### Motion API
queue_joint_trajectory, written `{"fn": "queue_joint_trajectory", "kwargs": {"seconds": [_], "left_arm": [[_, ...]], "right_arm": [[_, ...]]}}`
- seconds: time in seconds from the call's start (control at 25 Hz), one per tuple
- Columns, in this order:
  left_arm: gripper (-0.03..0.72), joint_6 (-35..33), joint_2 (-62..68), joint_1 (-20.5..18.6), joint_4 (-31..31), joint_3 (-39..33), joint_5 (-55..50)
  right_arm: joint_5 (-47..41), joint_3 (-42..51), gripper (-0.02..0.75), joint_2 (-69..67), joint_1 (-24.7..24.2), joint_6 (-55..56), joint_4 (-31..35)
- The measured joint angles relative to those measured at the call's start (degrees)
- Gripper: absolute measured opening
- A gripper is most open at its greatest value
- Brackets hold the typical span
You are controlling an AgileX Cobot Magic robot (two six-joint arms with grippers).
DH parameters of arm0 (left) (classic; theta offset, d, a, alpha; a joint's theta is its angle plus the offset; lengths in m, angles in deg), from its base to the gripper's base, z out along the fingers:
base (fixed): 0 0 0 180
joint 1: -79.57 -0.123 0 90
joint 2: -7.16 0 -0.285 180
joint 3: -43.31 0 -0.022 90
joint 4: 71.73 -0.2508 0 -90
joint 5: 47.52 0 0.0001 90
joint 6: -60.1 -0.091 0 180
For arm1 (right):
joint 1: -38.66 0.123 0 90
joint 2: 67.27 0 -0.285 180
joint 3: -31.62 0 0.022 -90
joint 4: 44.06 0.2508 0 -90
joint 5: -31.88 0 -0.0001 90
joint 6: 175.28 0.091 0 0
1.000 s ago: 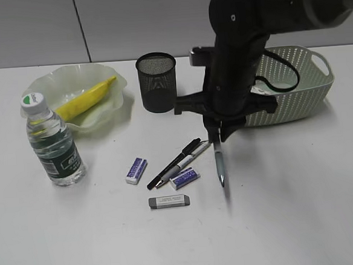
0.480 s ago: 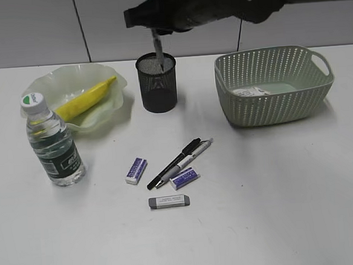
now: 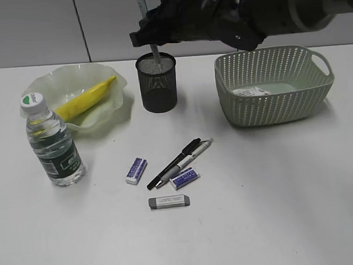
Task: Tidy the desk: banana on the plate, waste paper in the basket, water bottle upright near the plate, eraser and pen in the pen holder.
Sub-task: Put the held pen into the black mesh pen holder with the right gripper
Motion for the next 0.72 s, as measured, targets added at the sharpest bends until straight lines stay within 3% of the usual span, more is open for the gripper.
{"fn": "queue_joint_trajectory", "kwargs": {"seconds": [0.44,0.72], "left_arm": [[0.435,0.00,0.00,0.00,-0.43,0.00,0.00],[0.435,0.00,0.00,0.00,-0.56,0.00,0.00]], "right_arm": [[1.11,-8.27,0.134,-8.34,-2.52,-0.06,0.00],[1.11,-8.73,0.162,-11.66,-2.92,-0.06,0.00]]}}
